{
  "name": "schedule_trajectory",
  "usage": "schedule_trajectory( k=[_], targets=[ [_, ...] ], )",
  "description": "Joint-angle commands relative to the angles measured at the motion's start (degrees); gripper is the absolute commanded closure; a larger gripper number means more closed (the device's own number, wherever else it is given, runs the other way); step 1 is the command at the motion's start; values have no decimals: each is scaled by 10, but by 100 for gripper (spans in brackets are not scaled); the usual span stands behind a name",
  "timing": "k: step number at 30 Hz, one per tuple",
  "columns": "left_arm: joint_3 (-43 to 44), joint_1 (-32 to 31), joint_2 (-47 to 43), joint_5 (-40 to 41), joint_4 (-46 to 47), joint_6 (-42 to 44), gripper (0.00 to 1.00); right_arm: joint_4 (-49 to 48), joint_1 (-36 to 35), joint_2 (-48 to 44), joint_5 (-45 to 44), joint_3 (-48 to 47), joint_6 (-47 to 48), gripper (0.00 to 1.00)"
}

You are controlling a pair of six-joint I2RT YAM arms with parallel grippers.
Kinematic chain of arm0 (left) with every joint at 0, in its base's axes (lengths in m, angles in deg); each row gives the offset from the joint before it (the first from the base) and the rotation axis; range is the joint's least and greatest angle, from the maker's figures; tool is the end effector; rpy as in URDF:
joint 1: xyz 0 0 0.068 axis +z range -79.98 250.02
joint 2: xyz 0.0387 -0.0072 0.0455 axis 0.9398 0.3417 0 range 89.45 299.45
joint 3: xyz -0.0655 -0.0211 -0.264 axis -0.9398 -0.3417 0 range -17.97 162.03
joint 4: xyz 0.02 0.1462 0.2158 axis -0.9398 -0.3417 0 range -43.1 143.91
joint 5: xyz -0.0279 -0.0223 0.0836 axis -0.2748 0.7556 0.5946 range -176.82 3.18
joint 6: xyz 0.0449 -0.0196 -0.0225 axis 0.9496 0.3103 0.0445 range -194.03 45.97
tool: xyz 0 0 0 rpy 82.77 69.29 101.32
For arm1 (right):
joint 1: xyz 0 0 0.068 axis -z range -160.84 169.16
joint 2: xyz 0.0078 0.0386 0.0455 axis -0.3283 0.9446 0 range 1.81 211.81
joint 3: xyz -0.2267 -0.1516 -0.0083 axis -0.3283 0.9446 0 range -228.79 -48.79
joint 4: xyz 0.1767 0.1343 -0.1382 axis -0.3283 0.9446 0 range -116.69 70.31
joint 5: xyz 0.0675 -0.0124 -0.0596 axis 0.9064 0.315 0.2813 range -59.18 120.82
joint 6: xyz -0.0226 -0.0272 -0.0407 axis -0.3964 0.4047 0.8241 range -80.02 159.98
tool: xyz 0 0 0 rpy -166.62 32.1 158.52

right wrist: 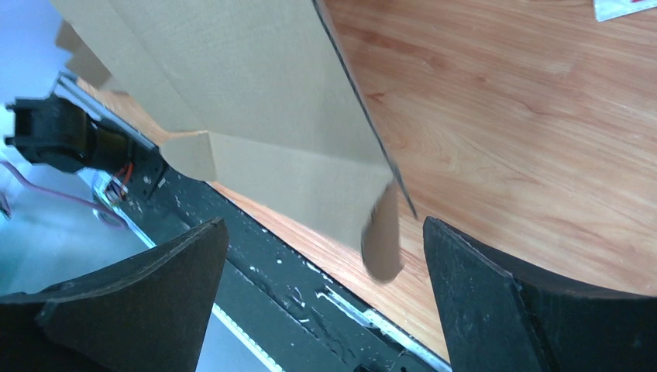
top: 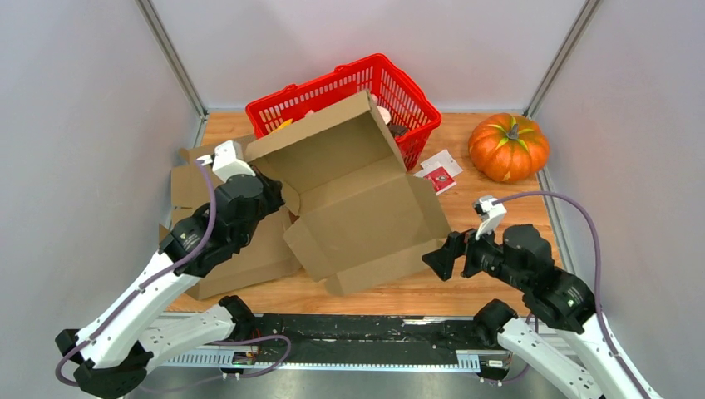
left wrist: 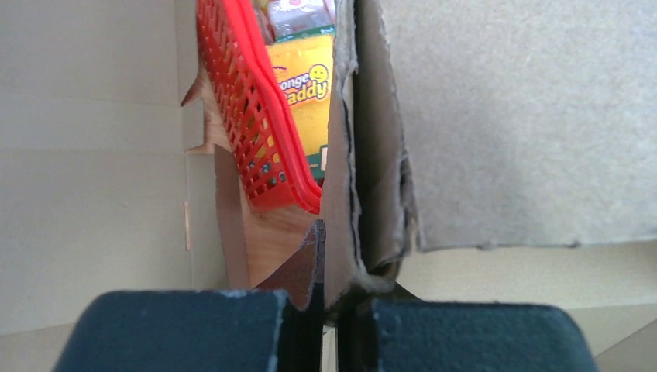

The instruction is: Fold the paper box

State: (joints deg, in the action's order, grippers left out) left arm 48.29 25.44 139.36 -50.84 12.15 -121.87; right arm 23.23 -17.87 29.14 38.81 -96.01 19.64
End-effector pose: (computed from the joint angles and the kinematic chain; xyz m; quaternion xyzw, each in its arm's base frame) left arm 0.1294 -0.0981 0.3979 -0.1878 0.7989 -0.1862 0.5402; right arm 0.0689 0.0582 0.3199 -0.1599 0.8498 0.2923 0.4084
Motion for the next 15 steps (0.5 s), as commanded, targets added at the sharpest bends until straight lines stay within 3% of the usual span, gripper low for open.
schedule_trajectory(
  k=[1,5,9,13,15],
  targets=[
    [-13,4,-29,44,12,-106,100,-10,2,-34,-66,-9,-91,0],
    [-19,5,-44,39,7,-156,100,-46,2,-66,-106,43,-171,0],
    [-49,5,-64,32,17,-232,100,-215,2,-143,-94,139,-272,11],
    [-57,5,-77,25,26,-261,100,-313,2,-162,-105,194,-296,16],
    [-53,5,-78,26,25,-269,100,-316,2,-150,-113,186,-279,19]
  ],
)
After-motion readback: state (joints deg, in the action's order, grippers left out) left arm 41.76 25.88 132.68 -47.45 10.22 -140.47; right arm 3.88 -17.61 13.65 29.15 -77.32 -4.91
